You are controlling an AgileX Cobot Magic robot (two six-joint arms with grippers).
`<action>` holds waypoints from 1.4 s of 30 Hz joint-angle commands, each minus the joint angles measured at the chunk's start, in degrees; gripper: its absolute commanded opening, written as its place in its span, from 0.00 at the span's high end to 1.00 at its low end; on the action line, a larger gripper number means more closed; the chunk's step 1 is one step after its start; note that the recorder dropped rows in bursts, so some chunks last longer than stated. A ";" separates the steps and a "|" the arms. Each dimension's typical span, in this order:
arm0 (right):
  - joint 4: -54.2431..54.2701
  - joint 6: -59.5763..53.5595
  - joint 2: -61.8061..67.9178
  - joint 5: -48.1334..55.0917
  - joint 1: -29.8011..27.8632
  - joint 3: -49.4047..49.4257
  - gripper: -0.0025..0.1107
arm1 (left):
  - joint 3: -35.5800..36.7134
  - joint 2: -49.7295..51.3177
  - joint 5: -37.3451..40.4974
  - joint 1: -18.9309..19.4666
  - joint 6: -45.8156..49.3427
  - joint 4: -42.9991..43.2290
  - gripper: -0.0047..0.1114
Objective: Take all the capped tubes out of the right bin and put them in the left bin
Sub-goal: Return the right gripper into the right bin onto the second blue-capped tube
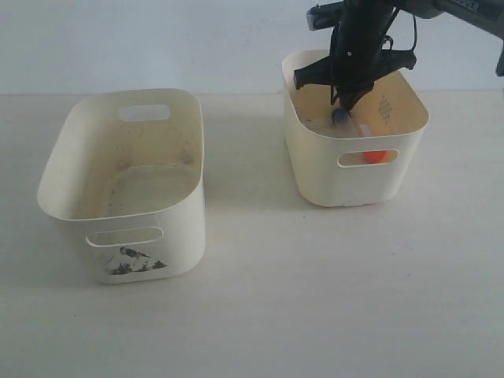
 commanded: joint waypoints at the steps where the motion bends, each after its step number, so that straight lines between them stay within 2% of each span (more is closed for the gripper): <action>1: 0.26 0.19 -0.23 -1.75 -0.27 -0.18 0.98 | -0.21 0.03 -0.43 -0.08 -0.76 -0.21 0.92; 42: 3.52 -1.15 3.33 -7.03 -1.72 -0.18 0.98 | -0.21 0.03 -0.43 -0.08 -0.76 -0.21 0.92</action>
